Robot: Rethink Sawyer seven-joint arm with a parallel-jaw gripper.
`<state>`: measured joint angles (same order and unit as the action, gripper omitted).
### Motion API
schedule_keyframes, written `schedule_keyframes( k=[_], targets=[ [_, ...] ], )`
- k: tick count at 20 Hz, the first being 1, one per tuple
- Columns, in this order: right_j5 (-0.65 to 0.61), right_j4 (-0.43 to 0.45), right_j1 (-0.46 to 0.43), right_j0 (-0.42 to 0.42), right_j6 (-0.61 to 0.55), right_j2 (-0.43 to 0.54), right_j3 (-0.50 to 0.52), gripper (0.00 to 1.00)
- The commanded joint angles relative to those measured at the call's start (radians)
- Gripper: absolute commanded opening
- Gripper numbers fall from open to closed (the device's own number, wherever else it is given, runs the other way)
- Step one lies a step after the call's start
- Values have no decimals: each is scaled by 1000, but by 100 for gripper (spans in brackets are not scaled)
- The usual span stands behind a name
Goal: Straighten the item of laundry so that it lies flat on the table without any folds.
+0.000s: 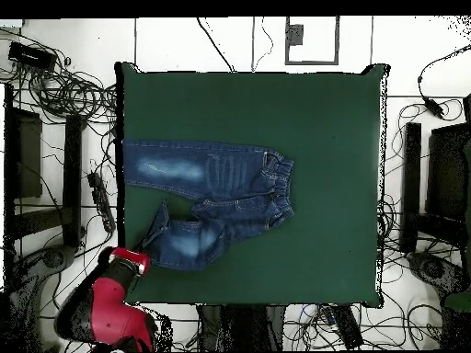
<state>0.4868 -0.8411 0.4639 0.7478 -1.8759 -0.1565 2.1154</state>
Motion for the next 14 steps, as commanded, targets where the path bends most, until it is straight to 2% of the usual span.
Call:
schedule_keyframes(
  k=[1, 4, 11, 12, 14],
  targets=[
    [-114, -161, -41, 41, -109, 95, -182, 0],
    [-81, -224, -84, 51, -119, 107, -232, 0],
    [-28, -229, -156, 40, -142, 142, -353, 0],
    [-31, -250, -160, 45, -137, 144, -363, 0],
    [-57, -385, -153, 80, -70, 146, -359, 0]
  ],
)
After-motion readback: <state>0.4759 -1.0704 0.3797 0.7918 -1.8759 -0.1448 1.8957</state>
